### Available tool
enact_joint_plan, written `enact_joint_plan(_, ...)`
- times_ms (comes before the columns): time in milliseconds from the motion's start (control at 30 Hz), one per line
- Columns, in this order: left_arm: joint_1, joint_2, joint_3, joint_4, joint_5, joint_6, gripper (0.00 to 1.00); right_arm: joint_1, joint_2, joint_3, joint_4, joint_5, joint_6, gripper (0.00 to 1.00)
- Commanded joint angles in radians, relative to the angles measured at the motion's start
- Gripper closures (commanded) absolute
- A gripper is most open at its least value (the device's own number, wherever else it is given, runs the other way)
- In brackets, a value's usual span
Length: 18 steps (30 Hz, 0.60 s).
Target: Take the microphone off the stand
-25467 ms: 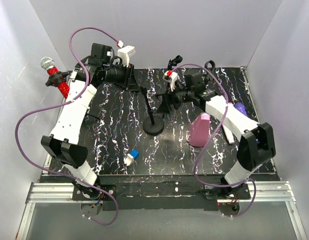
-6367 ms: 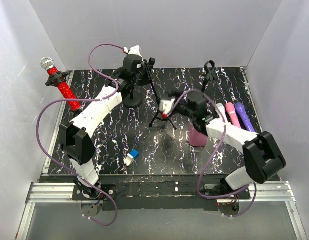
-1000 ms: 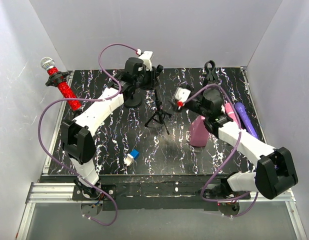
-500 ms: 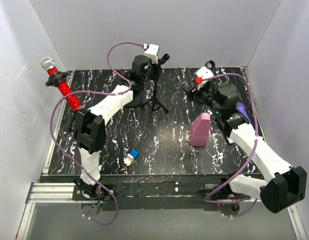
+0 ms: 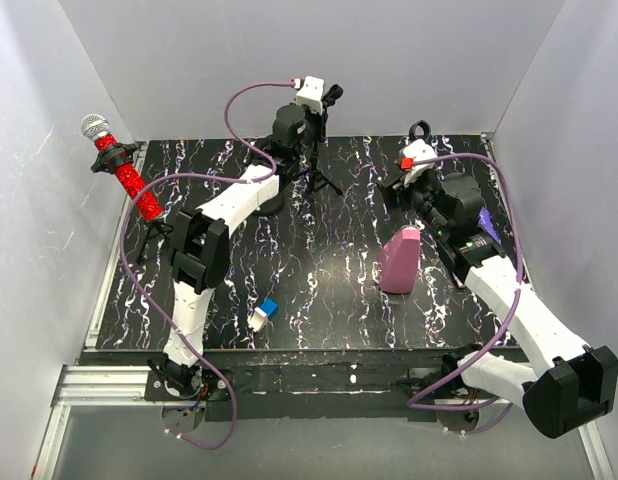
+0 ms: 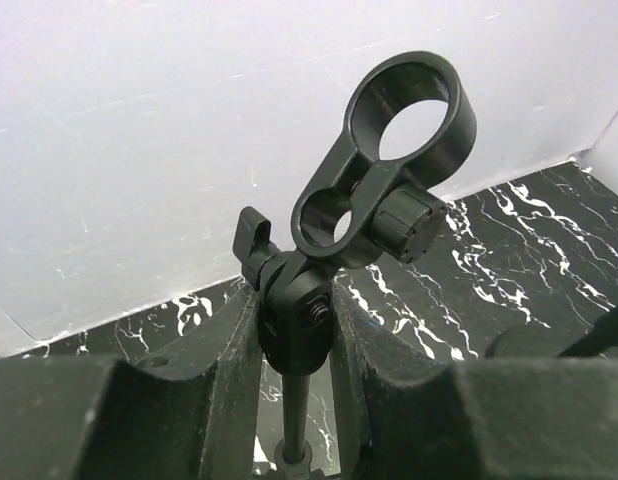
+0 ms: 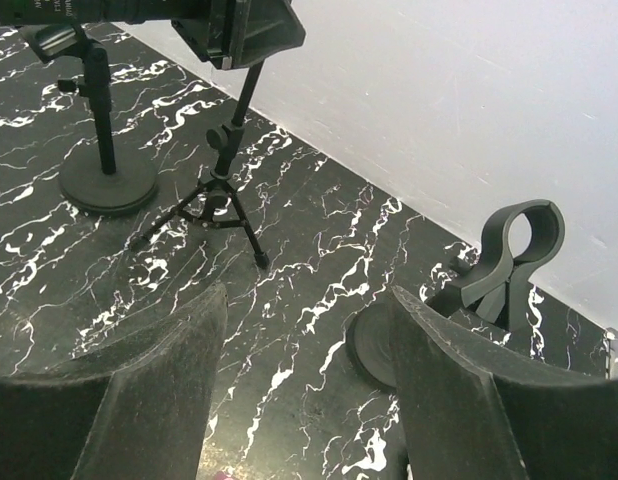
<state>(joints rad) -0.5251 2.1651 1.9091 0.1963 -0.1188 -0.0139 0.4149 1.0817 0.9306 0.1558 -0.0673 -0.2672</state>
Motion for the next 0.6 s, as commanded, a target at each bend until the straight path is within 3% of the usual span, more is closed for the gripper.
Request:
enact_joint_plan(0, 0.005, -0.013, 0.059, 0.088, -0.027, 0.081, 0.8, -0.021, -0.008, 0.022, 0.01, 0.024, 0.037, 0.29)
enact_joint_plan(67, 0.005, -0.031, 0.05, 0.042, 0.014, 0.088, 0.48, -0.034, 0.001, 0.037, -0.018, 0.017, 0.066, 0.29)
enact_joint_plan(233, 0.005, -0.117, 0.031, -0.058, 0.117, 0.049, 0.23, -0.091, 0.04, 0.109, -0.091, 0.004, 0.15, 0.28)
enact_joint_plan(367, 0.005, -0.221, 0.004, -0.136, 0.171, 0.04, 0.16, -0.18, 0.102, 0.21, -0.151, -0.029, 0.258, 0.28)
enact_joint_plan(567, 0.005, -0.396, -0.087, -0.217, 0.133, 0.071, 0.14, -0.329, 0.224, 0.335, -0.187, -0.089, 0.474, 0.29)
